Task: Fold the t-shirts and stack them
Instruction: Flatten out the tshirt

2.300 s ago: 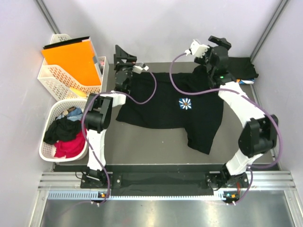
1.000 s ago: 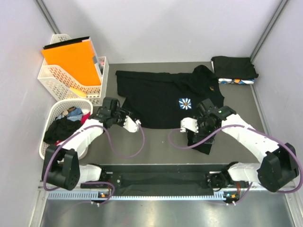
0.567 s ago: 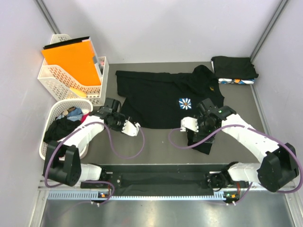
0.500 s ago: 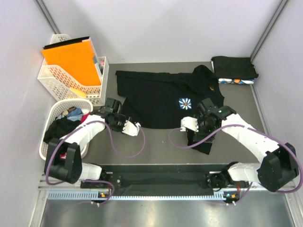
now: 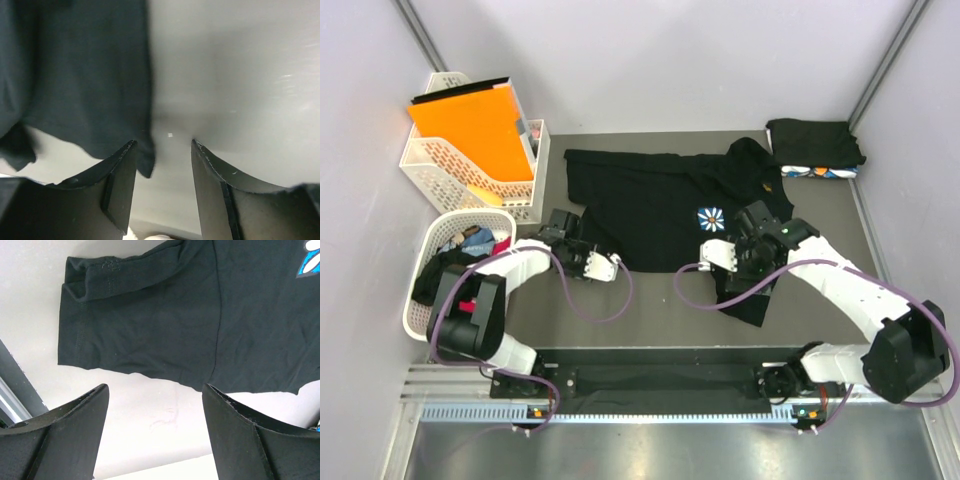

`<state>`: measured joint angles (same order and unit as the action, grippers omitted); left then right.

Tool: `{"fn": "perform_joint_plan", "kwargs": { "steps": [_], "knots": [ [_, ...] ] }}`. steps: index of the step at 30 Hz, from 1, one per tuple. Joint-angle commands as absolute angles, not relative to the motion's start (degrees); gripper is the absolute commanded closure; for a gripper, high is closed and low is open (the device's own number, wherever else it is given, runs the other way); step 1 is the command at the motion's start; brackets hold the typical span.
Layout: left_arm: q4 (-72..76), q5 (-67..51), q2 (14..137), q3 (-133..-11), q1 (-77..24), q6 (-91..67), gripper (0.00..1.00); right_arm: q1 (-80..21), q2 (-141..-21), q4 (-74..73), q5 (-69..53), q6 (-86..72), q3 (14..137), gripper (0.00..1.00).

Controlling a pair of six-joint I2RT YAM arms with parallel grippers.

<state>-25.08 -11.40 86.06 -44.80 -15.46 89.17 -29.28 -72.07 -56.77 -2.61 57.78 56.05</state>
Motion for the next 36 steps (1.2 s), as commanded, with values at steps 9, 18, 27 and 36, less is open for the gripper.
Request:
{"fn": "perform_joint_plan", "kwargs": {
  "steps": [9,18,27,36],
  "knots": [
    [-20.1,-11.1,93.7,-46.0,-14.2,92.3,0.52,-30.1,-73.4,-56.2,-1.9,57.3,59.8,0.26],
    [-35.0,-10.4,98.3,-55.4,-14.0,92.9,1.0,-30.1,-73.5,-55.8,-1.0,57.9,59.9,0.27],
    [-36.7,-9.9,94.7,-59.3,-13.1,90.4,1.0,-29.8,-72.2,-56.7,-1.8,58.4,56.5,0.27],
    [-38.6,-10.6,88.3,-62.7,-13.0,89.6,1.0,-30.0,-69.3,-55.8,-4.8,58.9,47.9,0.23]
  ]
}}
